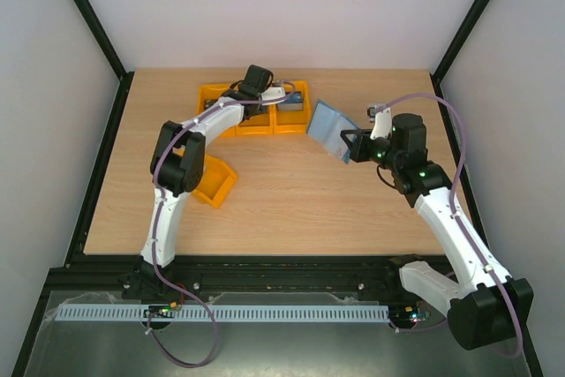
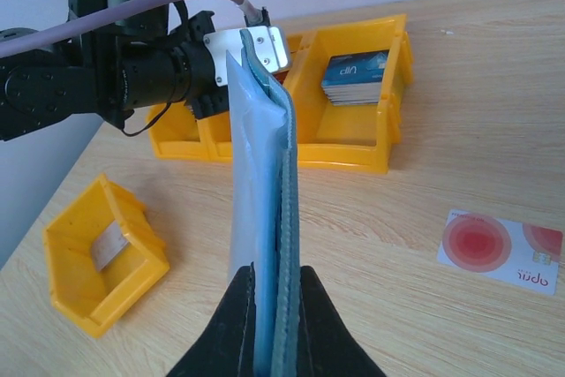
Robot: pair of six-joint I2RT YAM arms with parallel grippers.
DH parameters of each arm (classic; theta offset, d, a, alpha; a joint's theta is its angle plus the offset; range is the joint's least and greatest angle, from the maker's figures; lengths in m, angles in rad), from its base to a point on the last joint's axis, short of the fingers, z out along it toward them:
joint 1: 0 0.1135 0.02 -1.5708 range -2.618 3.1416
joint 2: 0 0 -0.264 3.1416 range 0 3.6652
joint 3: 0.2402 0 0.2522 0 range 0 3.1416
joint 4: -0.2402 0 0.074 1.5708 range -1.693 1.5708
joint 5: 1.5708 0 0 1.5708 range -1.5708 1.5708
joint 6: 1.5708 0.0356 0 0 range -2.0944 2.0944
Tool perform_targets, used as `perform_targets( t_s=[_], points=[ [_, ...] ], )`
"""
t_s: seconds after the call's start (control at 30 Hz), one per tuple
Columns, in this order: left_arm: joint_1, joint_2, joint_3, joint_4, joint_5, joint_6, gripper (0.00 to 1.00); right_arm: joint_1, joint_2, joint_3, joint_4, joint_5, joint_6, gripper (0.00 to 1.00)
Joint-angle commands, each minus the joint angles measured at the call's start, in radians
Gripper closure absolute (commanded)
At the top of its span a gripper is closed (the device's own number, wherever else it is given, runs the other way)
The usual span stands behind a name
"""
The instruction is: Take the credit cards out of the card holder
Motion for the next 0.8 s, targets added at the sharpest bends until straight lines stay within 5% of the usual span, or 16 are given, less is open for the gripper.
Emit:
perform_targets(
  t_s=[0.0, 0.2, 0.57, 0.77],
  points=[
    [-0.004, 0.033, 0.001, 0.036, -0.014, -0.007, 0.98, -0.004, -0.022, 0.04, 0.005, -0.022, -0.016, 0.98],
    [-0.008, 0.05, 0.018, 0.039, -0.029, -0.003, 0.82, -0.004, -0.037, 0.041, 0.002, -0.028, -0.022, 0.98],
    [0.018, 0.014, 0.128, -0.063, 0.113, -0.118, 0.35, -0.004, -0.039, 0.042, 0.005, -0.044, -0.026, 0.98],
    [0.026, -0.038, 0.136, -0.109, 0.181, -0.189, 0.24, -0.004, -0.033, 0.037, 0.004, -0.041, -0.022, 0.98]
  ],
)
